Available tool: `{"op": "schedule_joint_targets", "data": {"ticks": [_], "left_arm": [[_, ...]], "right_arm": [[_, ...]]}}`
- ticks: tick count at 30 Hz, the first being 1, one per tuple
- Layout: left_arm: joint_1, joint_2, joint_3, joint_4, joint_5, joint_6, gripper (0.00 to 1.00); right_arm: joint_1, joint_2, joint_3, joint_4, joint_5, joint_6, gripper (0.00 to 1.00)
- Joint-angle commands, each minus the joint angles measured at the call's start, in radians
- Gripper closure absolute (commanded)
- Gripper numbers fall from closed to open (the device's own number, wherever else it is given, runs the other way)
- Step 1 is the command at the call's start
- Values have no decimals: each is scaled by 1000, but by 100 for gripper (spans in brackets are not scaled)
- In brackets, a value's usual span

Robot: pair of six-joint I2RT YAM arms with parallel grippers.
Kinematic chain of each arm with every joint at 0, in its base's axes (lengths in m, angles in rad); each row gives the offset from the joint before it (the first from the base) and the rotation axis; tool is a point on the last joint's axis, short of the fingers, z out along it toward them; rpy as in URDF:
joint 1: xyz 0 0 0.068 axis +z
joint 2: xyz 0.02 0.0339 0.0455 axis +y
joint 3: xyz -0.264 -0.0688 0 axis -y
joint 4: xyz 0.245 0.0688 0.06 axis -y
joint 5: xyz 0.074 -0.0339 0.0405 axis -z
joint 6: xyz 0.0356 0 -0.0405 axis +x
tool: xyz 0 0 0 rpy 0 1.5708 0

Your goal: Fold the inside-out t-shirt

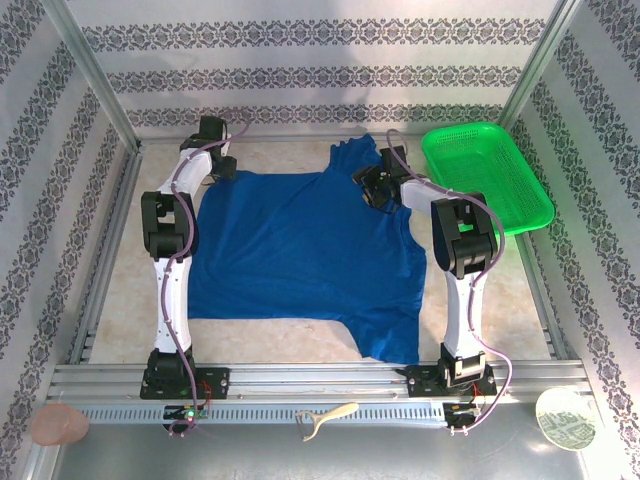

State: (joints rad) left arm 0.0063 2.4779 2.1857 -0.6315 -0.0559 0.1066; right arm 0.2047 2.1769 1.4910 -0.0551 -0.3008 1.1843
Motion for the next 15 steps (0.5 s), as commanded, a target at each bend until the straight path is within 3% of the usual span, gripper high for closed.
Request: {"op": "schedule_joint_targets", "data": {"ticks": [1,7,12,15], "left_arm": [[-8,25,36,-39,-29,27,52],[-8,66,91,-49,-18,21,66],[-6,78,127,-46,10,-7,98],[8,74,163,-63,57,-66,100]], "right_arm": [[-13,14,-46,7,34,67,43],[-20,0,-119,-17,88,187,45],[-21,-21,-150,-102,146,260,45],[-19,-30,-143,-197,182,289,46]]}}
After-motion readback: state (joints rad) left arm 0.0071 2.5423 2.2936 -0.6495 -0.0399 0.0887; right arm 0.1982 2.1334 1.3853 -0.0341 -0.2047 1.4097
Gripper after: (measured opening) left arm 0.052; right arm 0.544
